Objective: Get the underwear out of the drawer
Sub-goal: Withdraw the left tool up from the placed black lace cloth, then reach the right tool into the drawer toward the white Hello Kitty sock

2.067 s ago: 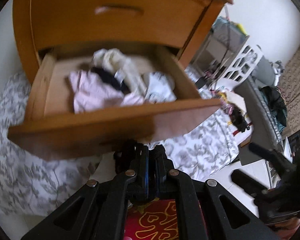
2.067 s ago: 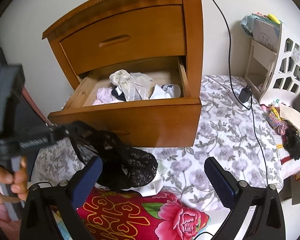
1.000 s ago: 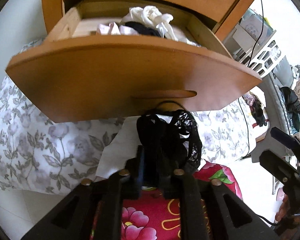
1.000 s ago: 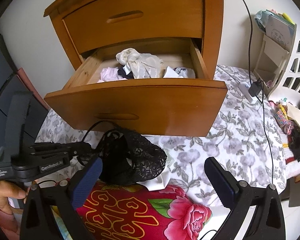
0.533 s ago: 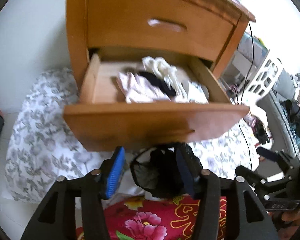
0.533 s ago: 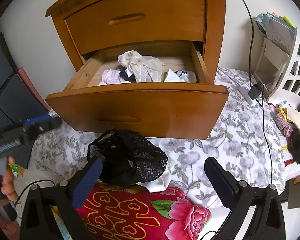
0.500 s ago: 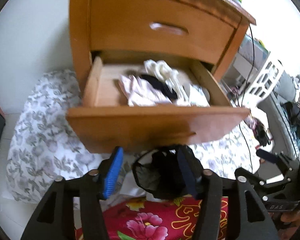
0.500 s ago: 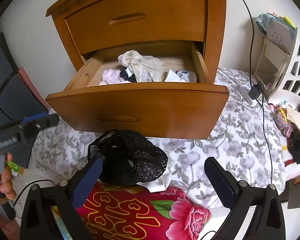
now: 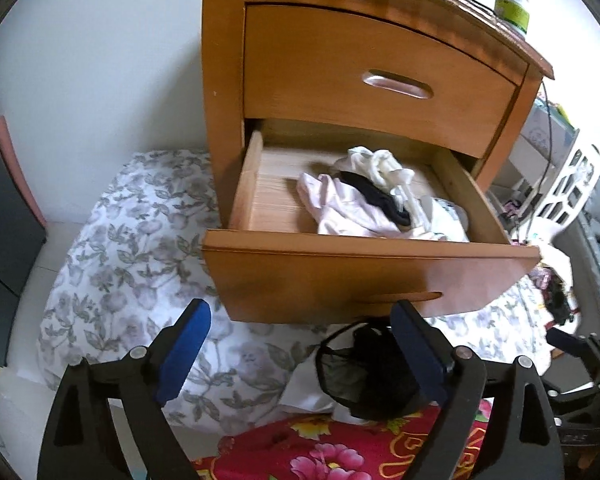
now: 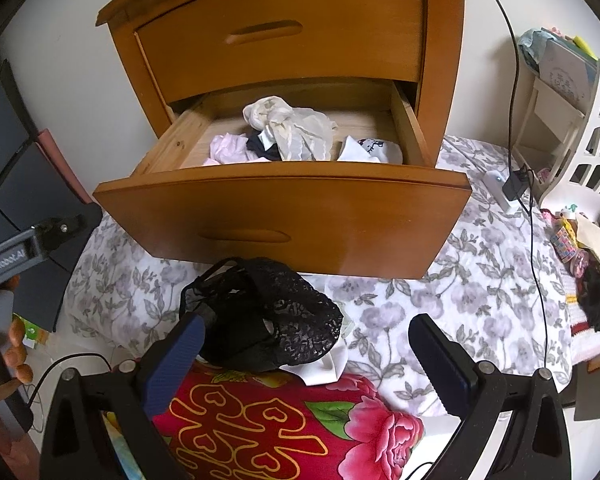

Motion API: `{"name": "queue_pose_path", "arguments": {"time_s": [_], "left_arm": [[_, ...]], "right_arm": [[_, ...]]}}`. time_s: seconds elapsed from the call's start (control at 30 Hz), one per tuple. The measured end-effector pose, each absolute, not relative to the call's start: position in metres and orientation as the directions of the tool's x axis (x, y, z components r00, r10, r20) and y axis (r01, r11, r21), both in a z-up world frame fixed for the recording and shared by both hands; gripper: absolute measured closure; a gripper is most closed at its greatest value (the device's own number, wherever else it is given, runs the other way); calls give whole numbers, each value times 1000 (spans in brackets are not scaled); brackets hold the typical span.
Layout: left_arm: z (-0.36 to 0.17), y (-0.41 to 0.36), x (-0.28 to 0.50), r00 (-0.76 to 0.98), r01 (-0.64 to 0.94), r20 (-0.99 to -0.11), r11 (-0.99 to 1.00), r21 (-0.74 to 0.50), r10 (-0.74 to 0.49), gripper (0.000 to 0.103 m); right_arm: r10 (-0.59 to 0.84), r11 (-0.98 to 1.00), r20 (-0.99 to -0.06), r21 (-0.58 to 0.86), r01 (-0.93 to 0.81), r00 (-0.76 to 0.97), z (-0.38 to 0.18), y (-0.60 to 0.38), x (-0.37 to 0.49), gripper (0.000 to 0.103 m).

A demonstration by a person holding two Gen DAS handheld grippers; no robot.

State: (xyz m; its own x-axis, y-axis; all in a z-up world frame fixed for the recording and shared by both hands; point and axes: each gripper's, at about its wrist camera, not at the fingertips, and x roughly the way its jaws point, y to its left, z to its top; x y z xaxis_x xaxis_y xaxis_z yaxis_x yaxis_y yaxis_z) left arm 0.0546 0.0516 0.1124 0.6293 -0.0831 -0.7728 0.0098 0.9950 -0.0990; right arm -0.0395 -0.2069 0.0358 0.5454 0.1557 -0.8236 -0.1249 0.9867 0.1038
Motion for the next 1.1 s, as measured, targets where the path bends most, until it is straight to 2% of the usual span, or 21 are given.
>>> {"name": "queue_pose_path", "arguments": {"time_s": [0.43,0.77,0.93,1.1], "left_arm": [[112,53,55,661,-12,-749,998,-58,-35,9],[109,59,61,671,-10,-741,998,-60,-38,9],[108,65,64,683,-10,-729,996,-87,-57,9],[105,68,67,688,3,-721,994,-106,-79,9]], "right_arm": [[148,987,-819,87,-136,554,39,-203,-33,0],[165,981,-786,66,-183,596,68,-200,-7,0],[141,983,-735,24,-182,664,92,-201,12,0],[140,980,-738,10,-196,661,109,-205,46,0]]}}
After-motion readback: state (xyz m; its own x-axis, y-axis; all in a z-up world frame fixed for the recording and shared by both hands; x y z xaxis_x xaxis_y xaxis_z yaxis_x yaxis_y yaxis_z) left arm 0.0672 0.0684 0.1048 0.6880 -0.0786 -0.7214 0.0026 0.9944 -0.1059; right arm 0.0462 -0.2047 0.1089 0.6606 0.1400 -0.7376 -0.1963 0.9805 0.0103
